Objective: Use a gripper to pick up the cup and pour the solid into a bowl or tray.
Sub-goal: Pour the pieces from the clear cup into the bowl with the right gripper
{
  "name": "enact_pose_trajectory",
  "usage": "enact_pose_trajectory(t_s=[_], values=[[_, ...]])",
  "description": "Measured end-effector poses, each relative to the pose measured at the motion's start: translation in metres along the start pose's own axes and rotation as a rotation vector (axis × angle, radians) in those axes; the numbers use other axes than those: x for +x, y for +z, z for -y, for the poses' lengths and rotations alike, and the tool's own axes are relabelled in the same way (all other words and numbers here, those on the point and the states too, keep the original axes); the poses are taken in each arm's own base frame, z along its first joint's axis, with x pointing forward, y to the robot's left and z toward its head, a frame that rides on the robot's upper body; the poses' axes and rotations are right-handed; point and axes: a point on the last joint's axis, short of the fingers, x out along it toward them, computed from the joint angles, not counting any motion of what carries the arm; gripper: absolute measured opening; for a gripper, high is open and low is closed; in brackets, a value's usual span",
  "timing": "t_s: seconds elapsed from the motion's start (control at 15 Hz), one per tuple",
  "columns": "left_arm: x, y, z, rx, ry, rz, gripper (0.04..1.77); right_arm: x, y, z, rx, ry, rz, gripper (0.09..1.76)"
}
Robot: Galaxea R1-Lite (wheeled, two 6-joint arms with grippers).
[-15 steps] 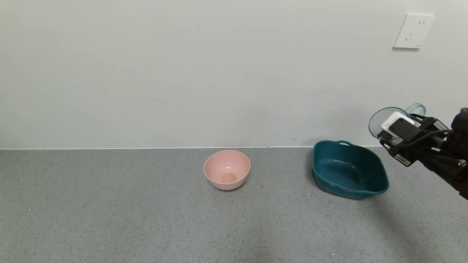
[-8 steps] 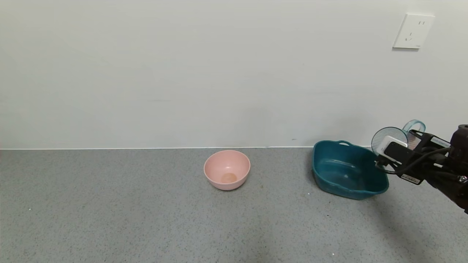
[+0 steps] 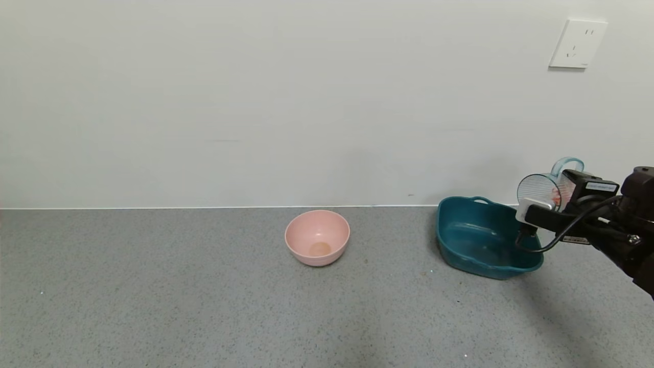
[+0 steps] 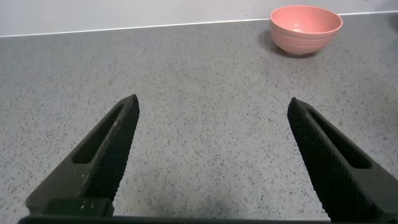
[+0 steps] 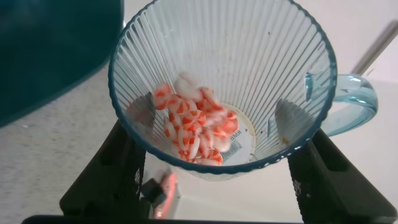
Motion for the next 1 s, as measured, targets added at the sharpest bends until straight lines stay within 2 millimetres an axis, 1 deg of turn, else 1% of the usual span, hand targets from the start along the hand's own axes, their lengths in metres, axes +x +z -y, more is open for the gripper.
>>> enact_pose_trajectory(t_s=[0.27,0.53,0.8,1.0], values=[[0.000,0.000,0.000,0.000,0.000,0.000,1.72,0.011,0.008,0.005,-0.146,-0.027,0.016,1.34],[0.000,0.000,0.000,0.000,0.000,0.000,1.72,0.012,0.020,0.008,-0.279,-0.049,0.043,1.34],[0.000,0.000,0.000,0.000,0.000,0.000,1.72,0.016,0.032,0.011,-0.369,-0.071,0.068,1.34],[0.000,0.000,0.000,0.000,0.000,0.000,1.72,0.020,0.035,0.011,-0.499,-0.082,0.067,1.34]])
